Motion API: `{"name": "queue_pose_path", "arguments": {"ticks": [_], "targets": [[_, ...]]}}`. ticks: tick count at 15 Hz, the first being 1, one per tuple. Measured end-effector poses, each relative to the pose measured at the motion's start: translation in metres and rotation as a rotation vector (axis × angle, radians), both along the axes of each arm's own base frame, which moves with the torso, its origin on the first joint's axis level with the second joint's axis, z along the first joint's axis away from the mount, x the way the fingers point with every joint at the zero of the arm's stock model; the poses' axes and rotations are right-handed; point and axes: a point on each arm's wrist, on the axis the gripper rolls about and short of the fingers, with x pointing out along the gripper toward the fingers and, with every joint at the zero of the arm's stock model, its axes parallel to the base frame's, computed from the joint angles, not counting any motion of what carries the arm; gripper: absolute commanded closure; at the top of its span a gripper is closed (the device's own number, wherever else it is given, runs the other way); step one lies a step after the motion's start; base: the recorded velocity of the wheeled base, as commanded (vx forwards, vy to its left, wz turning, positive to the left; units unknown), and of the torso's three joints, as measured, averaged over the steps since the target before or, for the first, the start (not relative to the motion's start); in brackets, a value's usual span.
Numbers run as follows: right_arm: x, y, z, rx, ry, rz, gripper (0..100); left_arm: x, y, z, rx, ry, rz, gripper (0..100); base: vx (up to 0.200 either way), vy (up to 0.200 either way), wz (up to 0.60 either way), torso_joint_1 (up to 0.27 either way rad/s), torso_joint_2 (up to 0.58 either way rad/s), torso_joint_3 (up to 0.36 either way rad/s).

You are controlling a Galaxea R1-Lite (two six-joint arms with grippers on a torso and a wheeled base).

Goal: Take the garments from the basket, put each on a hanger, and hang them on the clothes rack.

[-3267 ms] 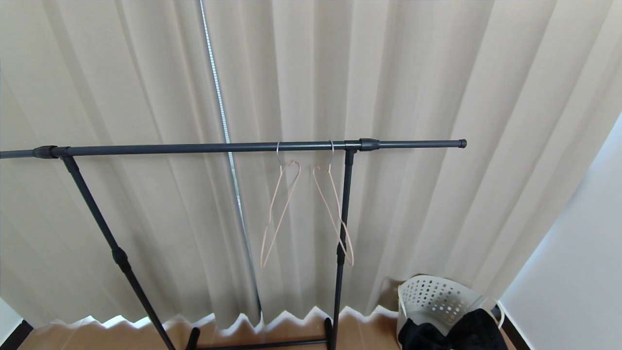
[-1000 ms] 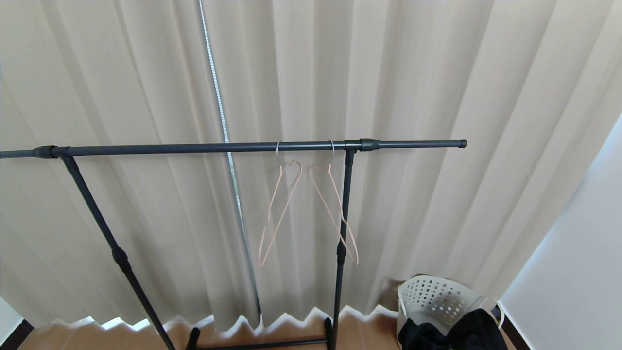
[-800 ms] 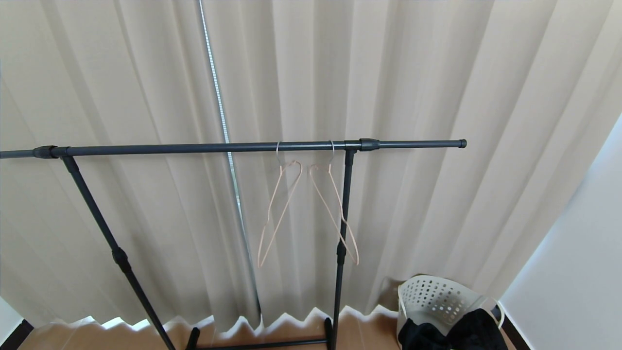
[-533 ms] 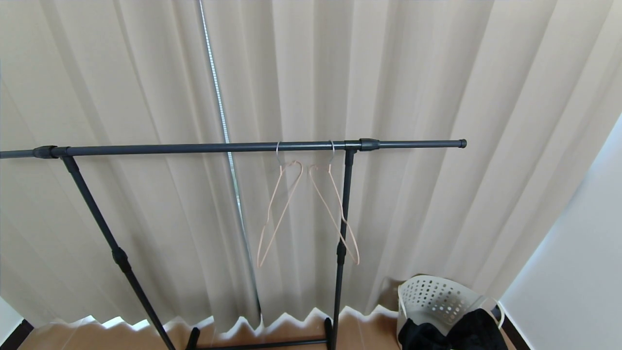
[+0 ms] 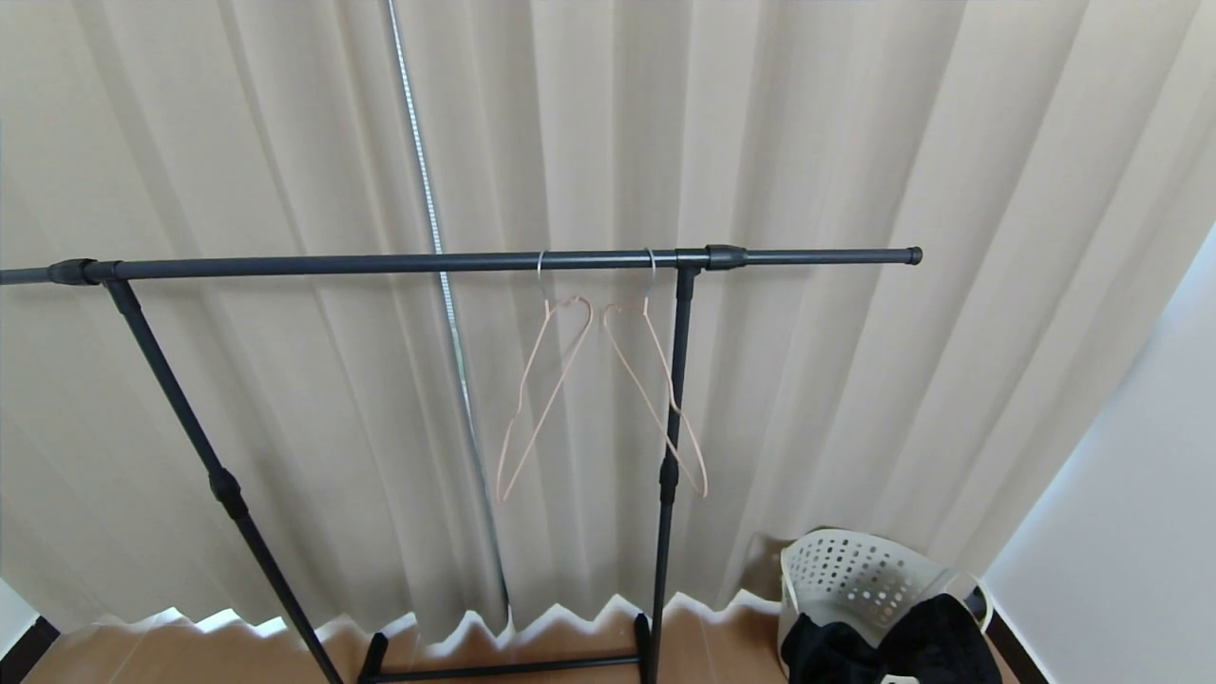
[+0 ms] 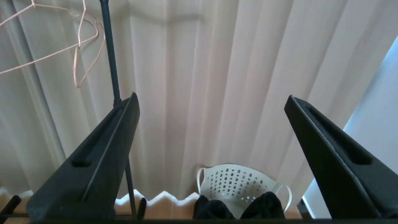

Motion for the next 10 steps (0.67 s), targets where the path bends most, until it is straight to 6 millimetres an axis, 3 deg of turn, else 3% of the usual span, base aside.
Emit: {"name": "queue_pose_path", "arguments": {"ticks": [10], "targets": [[0.0,0.0,0.0001,-0.005,-0.001,-0.001,0,-0.0001,0.0,0.0004,-0.001,-0.001,0.0,0,0.0,0.0,0.0,-0.162,0.38,0.215]]}}
